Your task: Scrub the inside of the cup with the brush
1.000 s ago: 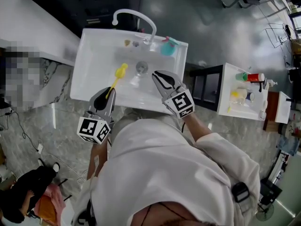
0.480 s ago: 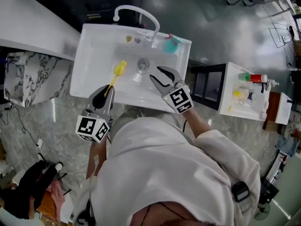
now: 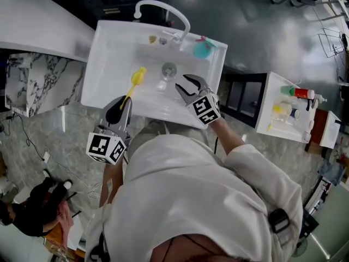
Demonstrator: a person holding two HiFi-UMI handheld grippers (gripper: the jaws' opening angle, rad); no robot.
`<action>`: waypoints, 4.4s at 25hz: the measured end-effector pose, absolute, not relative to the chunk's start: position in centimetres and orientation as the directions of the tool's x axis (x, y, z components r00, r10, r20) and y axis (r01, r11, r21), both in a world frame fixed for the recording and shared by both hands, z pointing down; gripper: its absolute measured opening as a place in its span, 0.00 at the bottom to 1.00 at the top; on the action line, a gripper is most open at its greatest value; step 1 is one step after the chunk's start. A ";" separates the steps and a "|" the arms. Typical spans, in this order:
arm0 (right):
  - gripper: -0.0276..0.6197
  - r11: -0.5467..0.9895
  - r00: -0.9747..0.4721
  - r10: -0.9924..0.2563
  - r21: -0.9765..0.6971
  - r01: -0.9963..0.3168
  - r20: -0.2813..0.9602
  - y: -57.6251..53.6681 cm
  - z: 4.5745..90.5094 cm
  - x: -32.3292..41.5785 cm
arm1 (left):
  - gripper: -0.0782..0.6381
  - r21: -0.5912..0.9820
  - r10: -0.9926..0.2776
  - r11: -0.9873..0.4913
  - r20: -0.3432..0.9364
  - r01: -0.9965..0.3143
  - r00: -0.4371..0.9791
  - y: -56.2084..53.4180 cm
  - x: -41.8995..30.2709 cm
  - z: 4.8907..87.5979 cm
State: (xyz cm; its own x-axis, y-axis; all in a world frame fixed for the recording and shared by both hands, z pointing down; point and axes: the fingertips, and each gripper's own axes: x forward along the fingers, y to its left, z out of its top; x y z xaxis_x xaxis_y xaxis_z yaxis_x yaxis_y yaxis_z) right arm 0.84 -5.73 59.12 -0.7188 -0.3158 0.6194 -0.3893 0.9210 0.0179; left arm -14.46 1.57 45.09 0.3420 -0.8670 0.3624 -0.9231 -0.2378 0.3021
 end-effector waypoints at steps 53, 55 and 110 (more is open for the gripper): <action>0.22 0.921 -0.384 -0.089 -0.071 -0.384 0.919 -8.2 88.0 0.2 | 0.17 0.265 -0.825 -0.039 0.535 -0.963 0.180 3.9 -20.5 49.5; 0.20 0.919 -0.381 -0.090 -0.071 -0.389 0.920 -8.3 88.4 0.2 | 0.17 0.265 -0.821 -0.036 0.542 -0.963 0.180 4.0 -20.5 49.5; 0.08 0.987 -0.487 -0.060 -0.021 -0.159 0.871 -11.8 85.7 -8.6 | 0.17 0.287 -0.826 0.003 0.540 -0.958 0.160 6.5 -23.4 50.3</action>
State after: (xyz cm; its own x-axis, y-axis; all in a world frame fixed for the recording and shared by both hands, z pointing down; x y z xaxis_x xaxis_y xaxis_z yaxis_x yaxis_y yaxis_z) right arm -8.65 -11.75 85.75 -0.4872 -0.0601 0.8712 -0.1594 0.9870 -0.0210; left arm -23.39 6.51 50.31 0.1596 -0.8263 0.5401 -0.9579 0.0025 0.2870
